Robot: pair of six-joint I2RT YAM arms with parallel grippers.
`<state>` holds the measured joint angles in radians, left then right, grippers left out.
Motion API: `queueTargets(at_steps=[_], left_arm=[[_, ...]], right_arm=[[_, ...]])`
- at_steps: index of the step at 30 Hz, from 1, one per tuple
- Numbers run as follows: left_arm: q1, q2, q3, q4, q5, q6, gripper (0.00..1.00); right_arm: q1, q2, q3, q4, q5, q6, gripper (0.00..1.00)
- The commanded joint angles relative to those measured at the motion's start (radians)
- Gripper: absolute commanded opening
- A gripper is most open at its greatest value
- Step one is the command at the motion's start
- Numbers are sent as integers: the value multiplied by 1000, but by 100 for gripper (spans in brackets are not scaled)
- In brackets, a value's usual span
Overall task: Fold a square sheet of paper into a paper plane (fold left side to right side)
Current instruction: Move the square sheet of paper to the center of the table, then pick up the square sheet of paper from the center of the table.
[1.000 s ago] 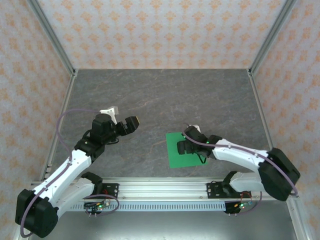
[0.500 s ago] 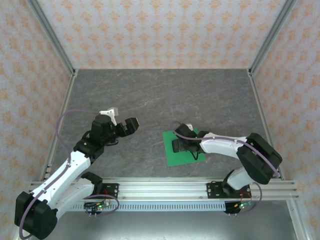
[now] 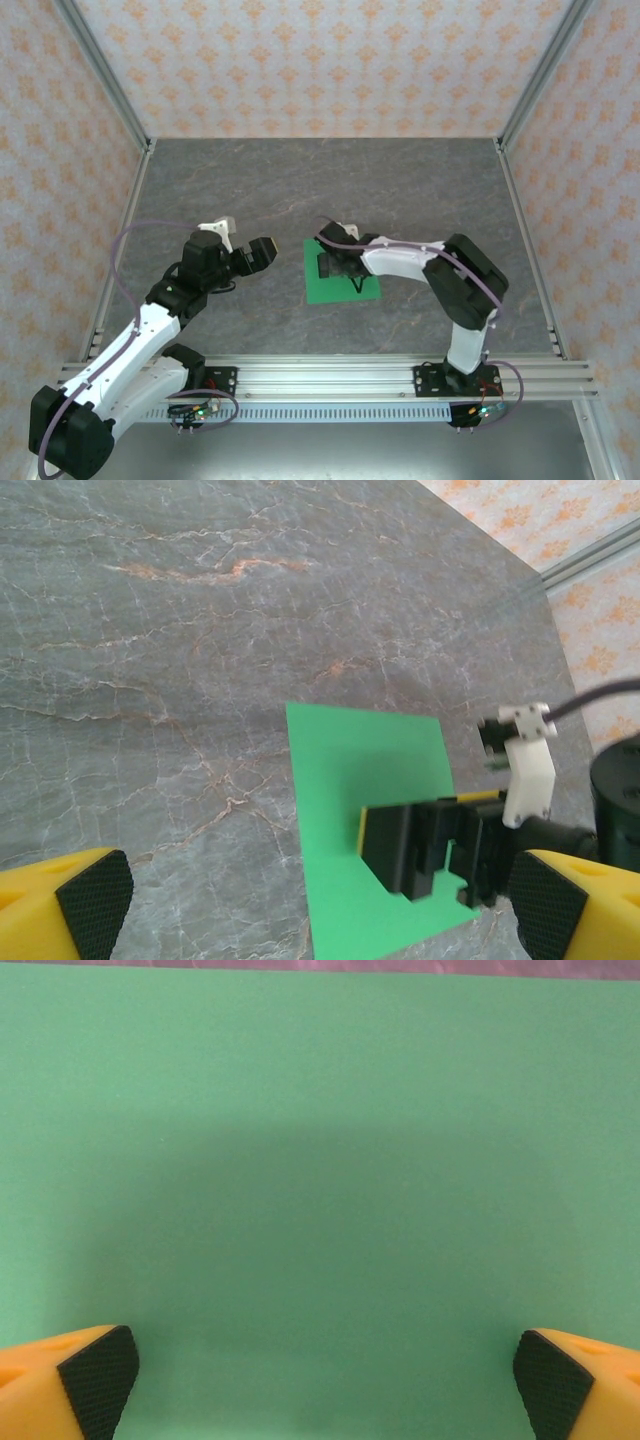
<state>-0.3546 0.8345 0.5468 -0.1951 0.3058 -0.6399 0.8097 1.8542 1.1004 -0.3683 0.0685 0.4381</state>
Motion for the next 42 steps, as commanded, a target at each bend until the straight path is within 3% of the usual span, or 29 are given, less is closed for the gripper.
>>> queueTargets(at_steps=[1, 7, 11, 20, 28, 42], left_arm=[[-7, -8, 22, -28, -26, -10, 100], [-7, 36, 30, -7, 20, -34, 99], [-9, 157, 71, 49, 145, -63, 95], [-143, 478, 195, 156, 266, -150, 85], [-242, 660, 252, 195, 208, -179, 84], [-251, 766, 226, 217, 187, -198, 84]], right_arm=[[8, 83, 52, -24, -14, 58, 100], [9, -6, 61, 14, -22, 38, 100], [-3, -121, 49, 24, -40, -66, 100], [-185, -105, 56, -19, -118, -192, 100], [-230, 43, 162, -57, -125, -200, 100], [-206, 61, 106, -54, -181, -134, 99]])
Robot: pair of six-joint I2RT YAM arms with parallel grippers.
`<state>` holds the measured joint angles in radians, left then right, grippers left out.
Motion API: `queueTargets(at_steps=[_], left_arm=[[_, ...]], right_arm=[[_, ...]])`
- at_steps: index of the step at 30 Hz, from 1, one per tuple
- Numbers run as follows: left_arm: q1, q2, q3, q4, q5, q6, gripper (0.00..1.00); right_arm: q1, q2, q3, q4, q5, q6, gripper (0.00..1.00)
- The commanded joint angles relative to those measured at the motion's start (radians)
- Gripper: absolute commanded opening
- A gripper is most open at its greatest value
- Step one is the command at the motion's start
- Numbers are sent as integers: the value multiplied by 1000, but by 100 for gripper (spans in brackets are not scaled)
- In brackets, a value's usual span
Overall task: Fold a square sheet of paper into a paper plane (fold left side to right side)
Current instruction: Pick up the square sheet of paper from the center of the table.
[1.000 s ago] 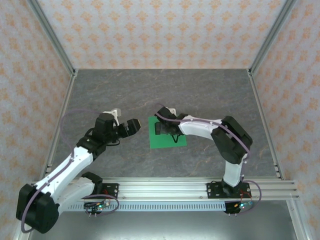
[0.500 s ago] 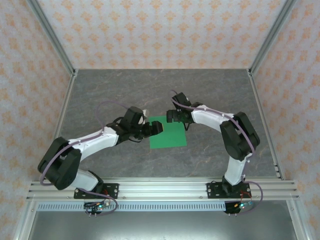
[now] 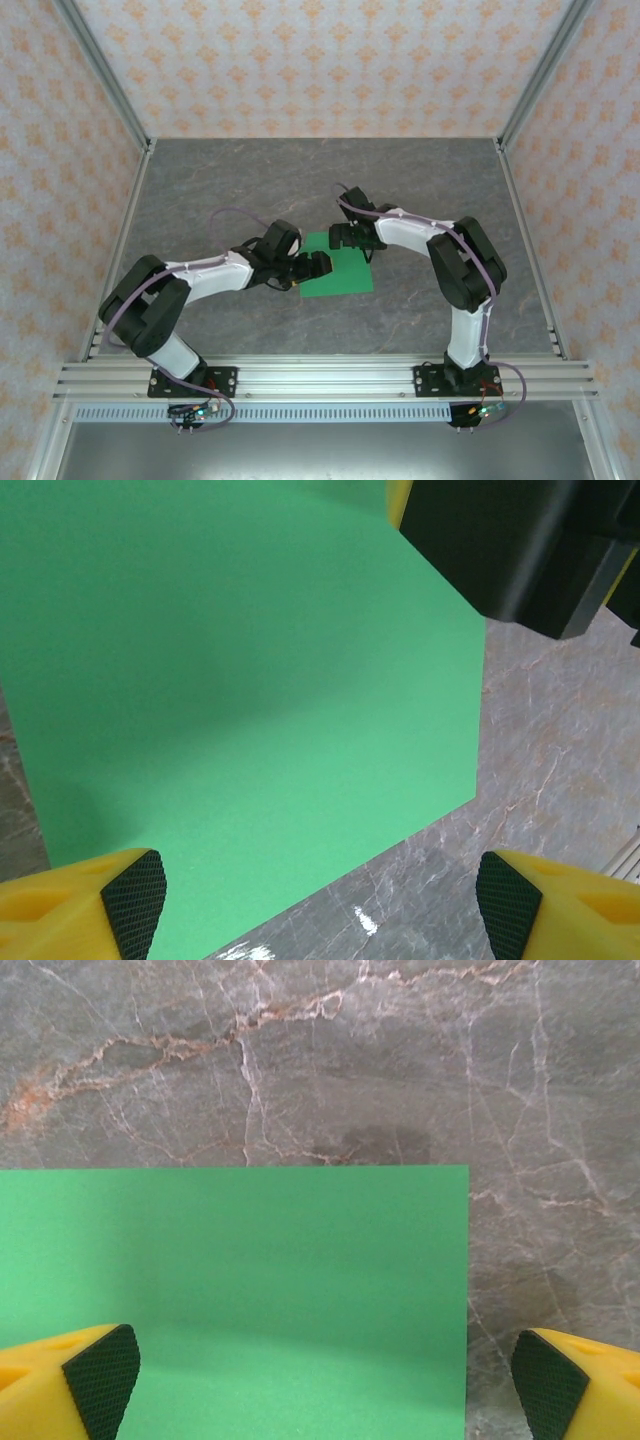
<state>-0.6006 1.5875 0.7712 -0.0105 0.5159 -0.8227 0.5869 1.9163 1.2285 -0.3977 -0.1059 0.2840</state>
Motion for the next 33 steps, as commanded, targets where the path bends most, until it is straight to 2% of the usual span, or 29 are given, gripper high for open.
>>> queueTargets(at_steps=[1, 10, 16, 21, 26, 33], left_arm=[[-7, 20, -2, 34, -25, -15, 84], [-14, 61, -10, 40, -48, -21, 83], [-16, 68, -10, 40, -57, -21, 79], [-15, 57, -12, 41, -63, -21, 78], [-16, 9, -19, 43, -71, -16, 78], [-2, -90, -5, -11, -70, 15, 82]], right_arm=[[20, -2, -28, -24, -8, 23, 98], [83, -27, -72, -12, -55, 58, 95], [116, -70, -100, -7, -104, 94, 92], [117, -108, -121, -13, -89, 96, 87], [117, -108, -123, -29, -96, 80, 75], [117, -113, -126, -27, -111, 70, 46]])
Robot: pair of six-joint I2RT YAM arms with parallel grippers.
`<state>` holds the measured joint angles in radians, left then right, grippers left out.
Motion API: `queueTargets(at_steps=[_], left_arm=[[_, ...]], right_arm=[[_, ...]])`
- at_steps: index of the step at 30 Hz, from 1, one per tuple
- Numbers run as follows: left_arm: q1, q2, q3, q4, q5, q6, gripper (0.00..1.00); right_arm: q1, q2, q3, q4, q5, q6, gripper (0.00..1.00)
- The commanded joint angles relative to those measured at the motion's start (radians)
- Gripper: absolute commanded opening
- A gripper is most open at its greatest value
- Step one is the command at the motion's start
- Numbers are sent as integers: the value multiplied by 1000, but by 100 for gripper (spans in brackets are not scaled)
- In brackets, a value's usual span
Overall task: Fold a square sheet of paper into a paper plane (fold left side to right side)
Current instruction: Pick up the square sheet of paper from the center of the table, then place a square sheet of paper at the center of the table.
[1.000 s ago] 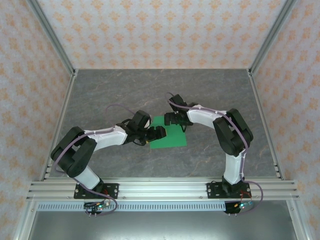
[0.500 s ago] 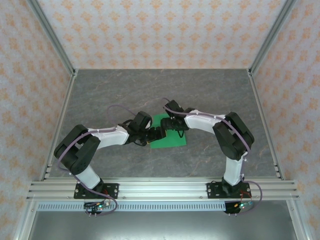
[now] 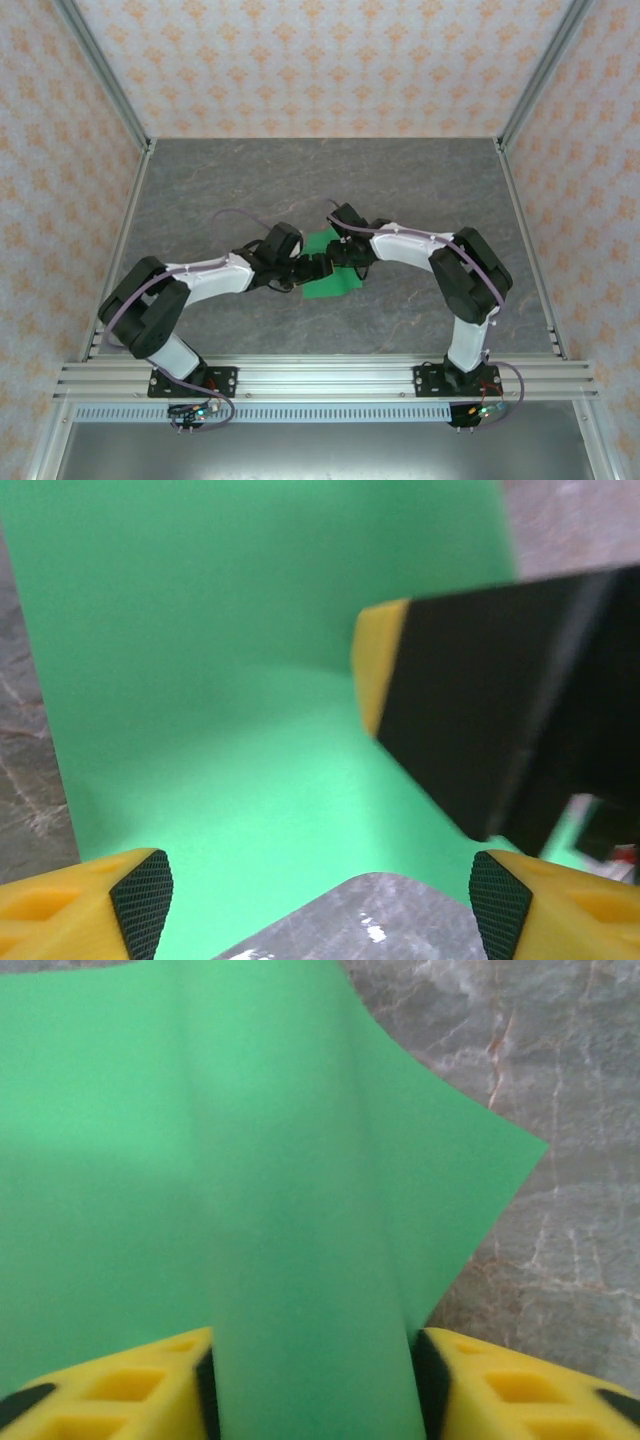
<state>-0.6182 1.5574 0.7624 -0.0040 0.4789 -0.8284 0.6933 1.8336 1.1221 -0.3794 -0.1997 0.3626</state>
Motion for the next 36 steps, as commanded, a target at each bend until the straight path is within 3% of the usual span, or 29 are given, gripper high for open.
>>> queueTargets(at_steps=[1, 7, 11, 19, 26, 36], left_arm=[[23, -71, 3, -21, -23, 21, 82], [132, -177, -53, -30, 39, 23, 83], [237, -284, -109, -51, 88, 38, 84], [389, -420, -137, -25, 271, 30, 89], [393, -499, -35, 51, 421, 17, 93], [351, -570, 82, 208, 530, -32, 99]], right_arm=[[9, -31, -19, -46, -19, -10, 43], [-23, -75, -63, 34, -111, 6, 27], [-69, -142, -132, 159, -241, 38, 20], [-205, -312, -281, 432, -548, 129, 18], [-280, -553, -265, 443, -714, 115, 18], [-276, -767, -131, 428, -904, 144, 19]])
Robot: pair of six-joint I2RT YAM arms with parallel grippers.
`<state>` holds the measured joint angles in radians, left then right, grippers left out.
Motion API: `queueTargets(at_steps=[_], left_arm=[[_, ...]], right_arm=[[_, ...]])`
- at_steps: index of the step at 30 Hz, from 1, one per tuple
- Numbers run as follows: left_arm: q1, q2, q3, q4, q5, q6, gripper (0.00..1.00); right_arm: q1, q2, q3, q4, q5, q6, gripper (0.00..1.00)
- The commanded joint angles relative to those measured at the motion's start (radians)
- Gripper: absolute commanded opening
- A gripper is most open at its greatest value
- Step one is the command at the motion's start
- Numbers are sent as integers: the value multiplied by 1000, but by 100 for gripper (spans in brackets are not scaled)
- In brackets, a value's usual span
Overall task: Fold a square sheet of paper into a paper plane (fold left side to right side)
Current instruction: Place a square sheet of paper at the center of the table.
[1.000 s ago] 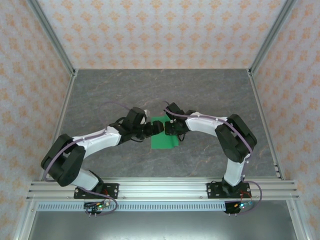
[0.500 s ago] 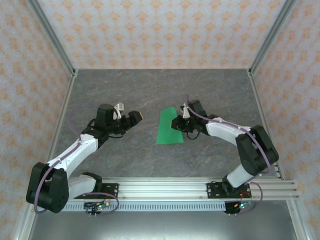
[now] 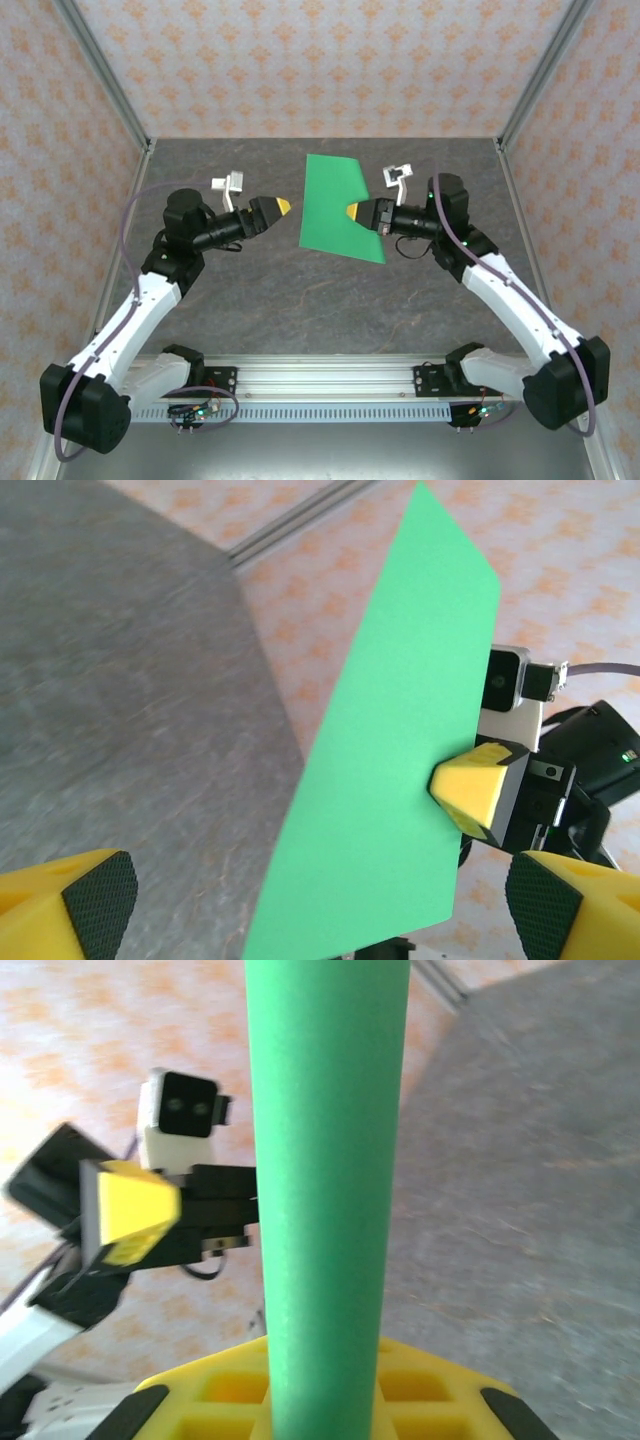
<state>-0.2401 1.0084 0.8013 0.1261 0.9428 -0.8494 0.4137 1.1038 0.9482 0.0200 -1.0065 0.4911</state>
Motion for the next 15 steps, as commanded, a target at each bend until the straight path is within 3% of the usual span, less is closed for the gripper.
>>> queueTargets(at_steps=[1, 5, 9, 11, 15], left_arm=[[-45, -19, 52, 85, 66, -6, 99], [-142, 3, 86, 107, 51, 26, 99], [-183, 38, 106, 121, 29, 28, 92], [-188, 53, 104, 135, 25, 21, 81], [-194, 66, 96, 128, 8, 23, 48]], right_arm=[[6, -46, 51, 26, -101, 20, 18], [29, -56, 64, 34, -105, 42, 18], [53, -50, 49, 69, -100, 67, 19], [57, -50, 40, 77, -87, 72, 19], [57, -51, 31, 34, -52, 48, 21]])
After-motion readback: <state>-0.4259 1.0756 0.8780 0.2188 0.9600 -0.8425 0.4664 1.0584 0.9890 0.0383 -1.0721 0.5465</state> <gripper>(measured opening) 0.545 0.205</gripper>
